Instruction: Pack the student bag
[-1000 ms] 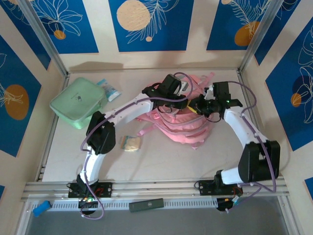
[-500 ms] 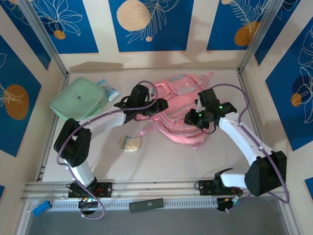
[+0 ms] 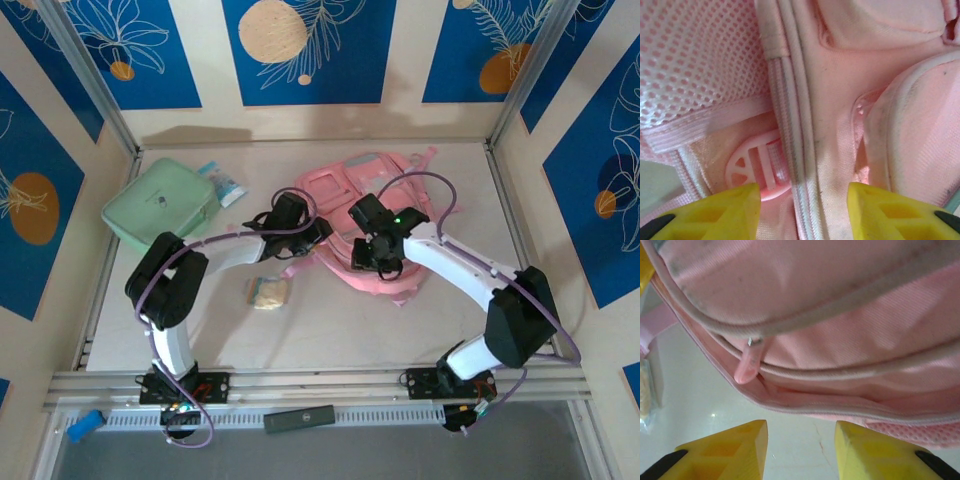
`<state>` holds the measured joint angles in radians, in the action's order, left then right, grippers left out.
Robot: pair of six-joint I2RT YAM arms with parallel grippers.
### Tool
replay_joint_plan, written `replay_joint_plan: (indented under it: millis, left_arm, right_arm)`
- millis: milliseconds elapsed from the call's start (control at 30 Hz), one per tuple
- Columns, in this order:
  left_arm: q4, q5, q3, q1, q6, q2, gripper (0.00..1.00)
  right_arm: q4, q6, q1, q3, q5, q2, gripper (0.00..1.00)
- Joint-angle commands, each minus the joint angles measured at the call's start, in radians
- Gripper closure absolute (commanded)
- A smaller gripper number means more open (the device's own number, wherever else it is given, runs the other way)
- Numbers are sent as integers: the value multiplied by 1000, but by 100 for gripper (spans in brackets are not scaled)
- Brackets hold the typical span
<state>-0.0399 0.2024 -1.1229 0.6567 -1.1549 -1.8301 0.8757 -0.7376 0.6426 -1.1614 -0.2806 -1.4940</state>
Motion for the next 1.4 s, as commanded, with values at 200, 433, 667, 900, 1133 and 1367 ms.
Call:
replay_joint_plan:
  millis: [200,433,667,900,1133,1367]
  left_arm:
    - [17,-71,-59,24,7,1,62]
    - [53,-101,-80,27,33,-8,72]
    - [92,-144,-80,26,60,-21,81]
    - [93,-127,-121,-4,102,-88,90]
    - [48,-72,-274,-75,220,-190,96]
    - [-12,33,-151,-121,213,-61,75]
  right_arm:
    - [-51,-121,23,-141,-122,-176,61]
    - [-24,-216,34,-178,-221,-281,70]
    - [-52,-181,42,-160,-240,-244,92]
    - [-67,-59,34,-86,-211,-117,100]
    - [-213,77,61,-51,58,-74,100]
    - [-223,21,29,-187,76,-188,100]
